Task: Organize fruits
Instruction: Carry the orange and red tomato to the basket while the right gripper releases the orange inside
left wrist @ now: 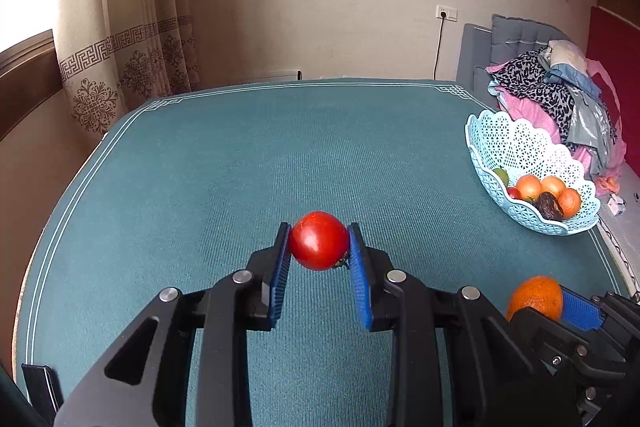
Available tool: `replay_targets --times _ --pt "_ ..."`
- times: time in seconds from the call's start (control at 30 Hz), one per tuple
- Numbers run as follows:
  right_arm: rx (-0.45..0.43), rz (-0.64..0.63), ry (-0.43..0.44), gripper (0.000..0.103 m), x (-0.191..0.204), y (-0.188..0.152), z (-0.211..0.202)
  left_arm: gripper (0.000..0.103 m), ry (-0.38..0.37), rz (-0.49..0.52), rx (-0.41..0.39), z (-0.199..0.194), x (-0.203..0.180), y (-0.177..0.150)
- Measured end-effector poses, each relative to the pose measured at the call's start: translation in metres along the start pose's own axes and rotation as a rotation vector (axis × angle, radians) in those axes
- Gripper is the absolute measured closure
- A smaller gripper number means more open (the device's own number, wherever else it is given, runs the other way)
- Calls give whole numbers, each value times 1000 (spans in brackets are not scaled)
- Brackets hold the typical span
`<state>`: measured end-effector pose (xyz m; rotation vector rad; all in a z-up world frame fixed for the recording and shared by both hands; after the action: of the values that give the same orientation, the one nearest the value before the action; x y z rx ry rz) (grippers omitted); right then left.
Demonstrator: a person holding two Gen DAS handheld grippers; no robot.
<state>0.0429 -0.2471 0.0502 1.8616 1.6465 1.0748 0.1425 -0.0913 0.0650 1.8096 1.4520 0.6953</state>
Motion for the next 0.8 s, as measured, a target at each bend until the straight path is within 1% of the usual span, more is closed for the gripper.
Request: replay_targets --times 0.17,0.4,0.8 --pt "-19 24 -6 63 -13 2 -7 74 -15 13 2 -4 -11 1" --pt "-41 78 -25 63 -41 7 -13 74 -36 33 -1 -10 -26 4" --pt "-108 140 -79 64 -87 17 -30 74 -69 73 -1 -11 -55 8"
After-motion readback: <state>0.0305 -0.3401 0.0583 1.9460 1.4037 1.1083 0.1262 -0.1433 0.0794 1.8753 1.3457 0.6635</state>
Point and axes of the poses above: each gripper's, at about its wrist camera, not at the fingertips, and z roughly the way its jaws point, x to its left, y to its top, the point moved 1 cm from there along z, roughly the way its jaws point, and after that the axes turned 3 degrees about -z, right-handed, at the moved point
